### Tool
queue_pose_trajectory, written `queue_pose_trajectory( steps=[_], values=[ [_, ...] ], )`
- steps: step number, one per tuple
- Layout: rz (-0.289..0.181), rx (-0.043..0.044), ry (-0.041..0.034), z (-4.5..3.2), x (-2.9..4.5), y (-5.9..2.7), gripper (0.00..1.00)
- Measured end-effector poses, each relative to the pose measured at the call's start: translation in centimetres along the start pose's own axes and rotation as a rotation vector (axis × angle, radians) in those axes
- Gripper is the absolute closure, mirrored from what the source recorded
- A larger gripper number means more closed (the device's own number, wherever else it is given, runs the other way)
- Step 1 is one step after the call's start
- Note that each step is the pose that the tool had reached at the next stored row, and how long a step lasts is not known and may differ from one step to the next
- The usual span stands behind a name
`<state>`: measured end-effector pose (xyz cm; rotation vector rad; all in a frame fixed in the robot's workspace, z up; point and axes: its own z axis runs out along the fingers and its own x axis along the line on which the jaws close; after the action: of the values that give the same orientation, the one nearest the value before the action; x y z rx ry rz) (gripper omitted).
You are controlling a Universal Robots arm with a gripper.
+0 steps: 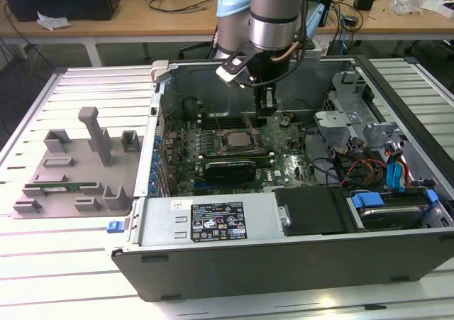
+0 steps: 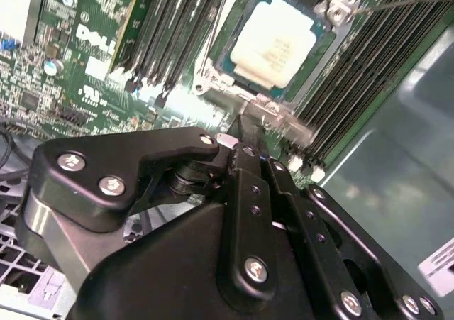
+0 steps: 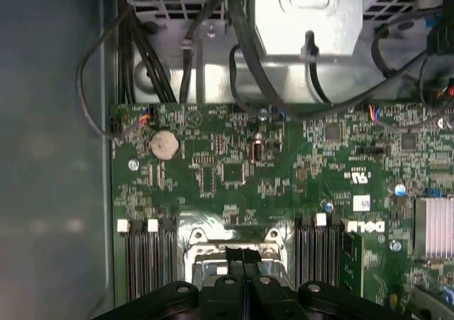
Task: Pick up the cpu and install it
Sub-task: 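Close the cpu cover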
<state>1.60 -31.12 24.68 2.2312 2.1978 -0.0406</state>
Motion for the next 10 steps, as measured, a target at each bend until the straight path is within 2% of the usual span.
queue_pose_trajectory(
  steps=[7, 10],
  values=[
    [0.000, 0.0000, 0.0001, 0.02, -0.02, -1.30, 0.89],
    [0.000, 0.0000, 0.0000, 0.05, -0.03, -2.14, 0.89]
  ],
)
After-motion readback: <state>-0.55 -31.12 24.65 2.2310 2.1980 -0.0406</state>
